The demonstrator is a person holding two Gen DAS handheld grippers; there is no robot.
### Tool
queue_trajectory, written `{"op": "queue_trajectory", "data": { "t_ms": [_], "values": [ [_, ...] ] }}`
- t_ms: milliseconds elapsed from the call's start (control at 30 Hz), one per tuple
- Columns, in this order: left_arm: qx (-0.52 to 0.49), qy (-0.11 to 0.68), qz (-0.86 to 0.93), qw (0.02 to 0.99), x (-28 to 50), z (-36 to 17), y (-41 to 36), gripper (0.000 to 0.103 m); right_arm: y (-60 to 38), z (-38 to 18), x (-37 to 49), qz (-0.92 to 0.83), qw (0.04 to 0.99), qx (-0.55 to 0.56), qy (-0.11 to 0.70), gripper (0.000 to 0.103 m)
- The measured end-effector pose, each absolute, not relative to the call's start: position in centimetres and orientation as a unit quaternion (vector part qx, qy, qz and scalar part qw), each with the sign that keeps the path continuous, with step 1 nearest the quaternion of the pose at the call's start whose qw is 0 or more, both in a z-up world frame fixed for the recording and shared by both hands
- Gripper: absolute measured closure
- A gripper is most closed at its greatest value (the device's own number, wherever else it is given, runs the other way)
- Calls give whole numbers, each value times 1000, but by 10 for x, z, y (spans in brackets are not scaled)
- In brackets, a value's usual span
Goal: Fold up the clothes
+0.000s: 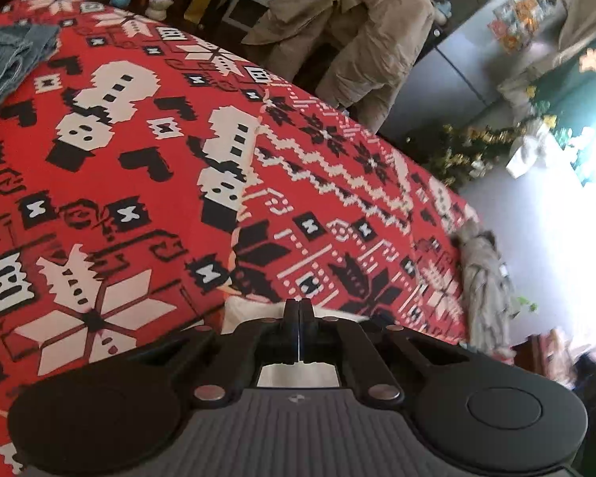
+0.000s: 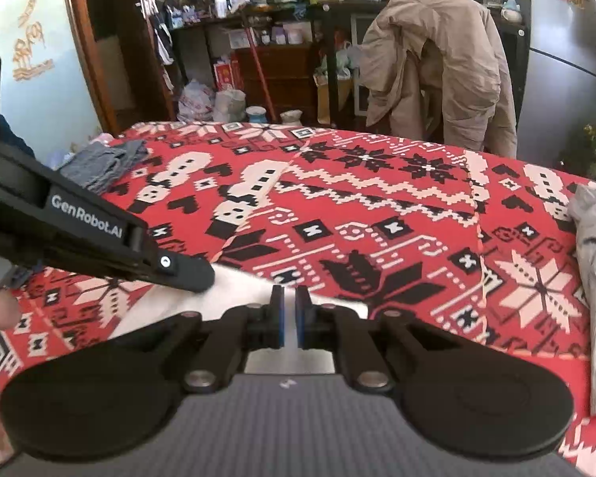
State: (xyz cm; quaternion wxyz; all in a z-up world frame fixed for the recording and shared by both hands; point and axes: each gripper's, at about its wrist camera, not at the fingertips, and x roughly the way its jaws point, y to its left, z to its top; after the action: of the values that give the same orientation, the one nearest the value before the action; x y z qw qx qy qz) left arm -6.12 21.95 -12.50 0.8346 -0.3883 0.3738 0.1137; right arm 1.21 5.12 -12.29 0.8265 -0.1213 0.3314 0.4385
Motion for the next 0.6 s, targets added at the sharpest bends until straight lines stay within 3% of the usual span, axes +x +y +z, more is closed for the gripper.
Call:
{"op": "queue_trajectory", "data": {
  "t_ms": [600],
  "values": [
    [-470, 346, 86, 807, -167, -127, 221, 99, 91, -110, -29, 478, 793, -149, 348, 94]
  ]
}}
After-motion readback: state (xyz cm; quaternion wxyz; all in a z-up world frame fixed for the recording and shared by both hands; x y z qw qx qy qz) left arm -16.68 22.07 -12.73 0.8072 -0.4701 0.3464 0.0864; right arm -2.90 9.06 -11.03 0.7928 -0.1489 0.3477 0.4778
